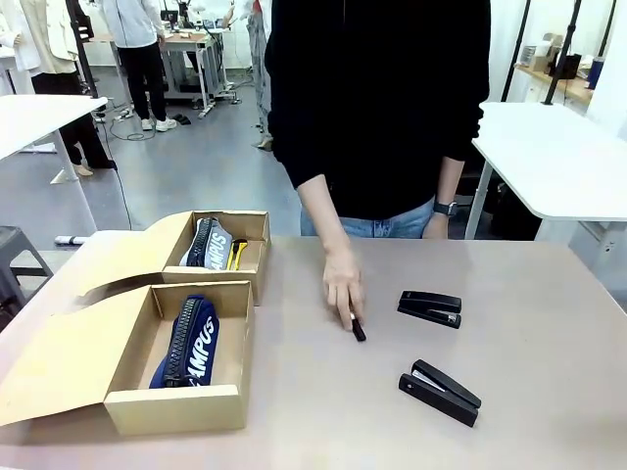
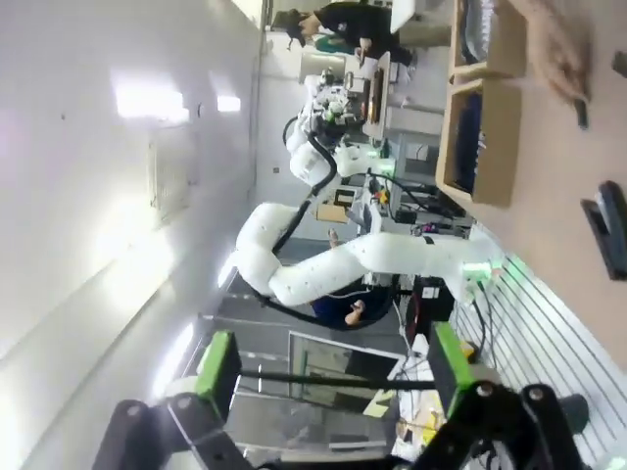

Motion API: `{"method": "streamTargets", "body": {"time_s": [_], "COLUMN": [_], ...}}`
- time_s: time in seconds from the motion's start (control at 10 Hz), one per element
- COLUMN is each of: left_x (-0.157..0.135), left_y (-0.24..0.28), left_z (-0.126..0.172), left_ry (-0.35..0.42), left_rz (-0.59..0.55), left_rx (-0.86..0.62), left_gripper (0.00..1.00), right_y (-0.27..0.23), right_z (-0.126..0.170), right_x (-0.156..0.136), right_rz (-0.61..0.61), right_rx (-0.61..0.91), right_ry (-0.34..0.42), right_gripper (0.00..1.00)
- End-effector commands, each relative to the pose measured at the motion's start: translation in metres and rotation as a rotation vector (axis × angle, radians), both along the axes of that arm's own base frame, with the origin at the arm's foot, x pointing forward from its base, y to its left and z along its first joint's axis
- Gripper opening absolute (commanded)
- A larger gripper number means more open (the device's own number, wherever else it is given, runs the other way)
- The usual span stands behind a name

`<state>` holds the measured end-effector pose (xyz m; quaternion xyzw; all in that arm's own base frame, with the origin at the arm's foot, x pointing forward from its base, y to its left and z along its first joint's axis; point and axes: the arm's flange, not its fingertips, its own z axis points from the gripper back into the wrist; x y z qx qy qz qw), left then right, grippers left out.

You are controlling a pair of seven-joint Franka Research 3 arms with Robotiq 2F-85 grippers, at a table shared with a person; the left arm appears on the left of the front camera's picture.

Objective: Place items inside the box.
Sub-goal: Pick up a Pencil pouch or Stapler and place it inside the Mailer Box closest to the robot.

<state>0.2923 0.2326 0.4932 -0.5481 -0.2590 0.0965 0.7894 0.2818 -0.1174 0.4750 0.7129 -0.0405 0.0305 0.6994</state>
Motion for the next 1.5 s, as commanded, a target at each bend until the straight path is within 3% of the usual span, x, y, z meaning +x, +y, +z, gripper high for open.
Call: {"method": "streamTargets", "body": {"time_s": [0.0,0.2,0.3,0.4,1.4], "left_x": [0.0,0.0,0.0,0.0,0.0], "left_y": [0.0,0.0,0.0,0.0,0.0], "left_z": [0.001,0.001,0.001,0.001,0.001], "left_ry": [-0.024,-0.024,-0.024,-0.024,-0.024], "left_rz": [-0.009,-0.009,-0.009,-0.009,-0.009], "left_rx": [-0.001,-0.001,-0.001,-0.001,-0.001], "left_gripper": [1.0,1.0,1.0,1.0,1.0], "right_y": [-0.015,-0.008,0.015,-0.008,-0.008], "right_z": [-0.067,-0.12,-0.139,-0.104,-0.104], "right_x": [-0.001,-0.009,0.006,-0.015,-0.015], "right_rz": [0.069,0.046,-0.006,0.051,0.051], "right_rx": [-0.011,0.032,-0.03,0.028,0.028], "right_ry": [-0.001,0.083,0.194,0.073,0.073], "right_gripper": [1.0,1.0,1.0,1.0,1.0]}}
